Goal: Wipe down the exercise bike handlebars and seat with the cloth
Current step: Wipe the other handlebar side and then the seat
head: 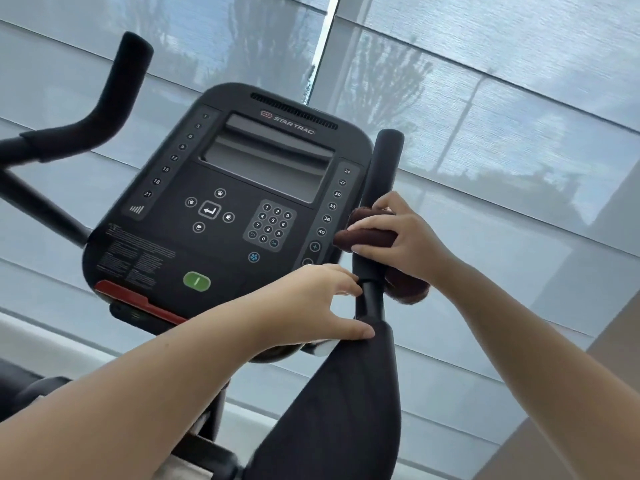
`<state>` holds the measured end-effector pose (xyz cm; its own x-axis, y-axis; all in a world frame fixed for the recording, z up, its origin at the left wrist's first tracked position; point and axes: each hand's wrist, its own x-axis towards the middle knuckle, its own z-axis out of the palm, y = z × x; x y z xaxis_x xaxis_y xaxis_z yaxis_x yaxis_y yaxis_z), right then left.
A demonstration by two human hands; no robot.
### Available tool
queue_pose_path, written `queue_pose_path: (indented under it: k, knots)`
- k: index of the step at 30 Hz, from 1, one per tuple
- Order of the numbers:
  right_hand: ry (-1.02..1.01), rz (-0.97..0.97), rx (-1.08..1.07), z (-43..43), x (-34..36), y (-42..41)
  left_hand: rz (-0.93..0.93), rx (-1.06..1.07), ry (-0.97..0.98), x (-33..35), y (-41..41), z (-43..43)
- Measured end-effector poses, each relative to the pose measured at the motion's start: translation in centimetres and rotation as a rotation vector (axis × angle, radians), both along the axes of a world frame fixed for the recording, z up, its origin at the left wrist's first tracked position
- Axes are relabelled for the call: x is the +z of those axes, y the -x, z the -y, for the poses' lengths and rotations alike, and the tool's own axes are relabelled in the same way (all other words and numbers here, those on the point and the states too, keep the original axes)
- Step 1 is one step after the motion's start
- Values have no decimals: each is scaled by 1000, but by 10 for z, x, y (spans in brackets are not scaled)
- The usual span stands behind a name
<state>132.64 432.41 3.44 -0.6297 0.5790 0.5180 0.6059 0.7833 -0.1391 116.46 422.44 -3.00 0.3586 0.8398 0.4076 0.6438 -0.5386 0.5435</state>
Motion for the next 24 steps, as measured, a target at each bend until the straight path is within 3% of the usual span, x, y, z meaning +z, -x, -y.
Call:
queue_pose_path:
  k: [5, 8, 10, 15, 24]
  knots:
    - [153, -124, -1, 20, -13, -9, -228, 47, 43, 12, 4, 11]
    - [223, -163, 41, 35, -20, -16, -579, 139, -114, 25, 3, 22]
    - [257, -138, 54, 44, -20, -19, -654, 158, -207, 30, 4, 32]
    - [291, -72, 58, 63, -23, -20, -648, 119, -223, 19, 5, 58]
    - [286, -229, -10, 94, -40, -19, -443, 129, -314, -19, -1, 91]
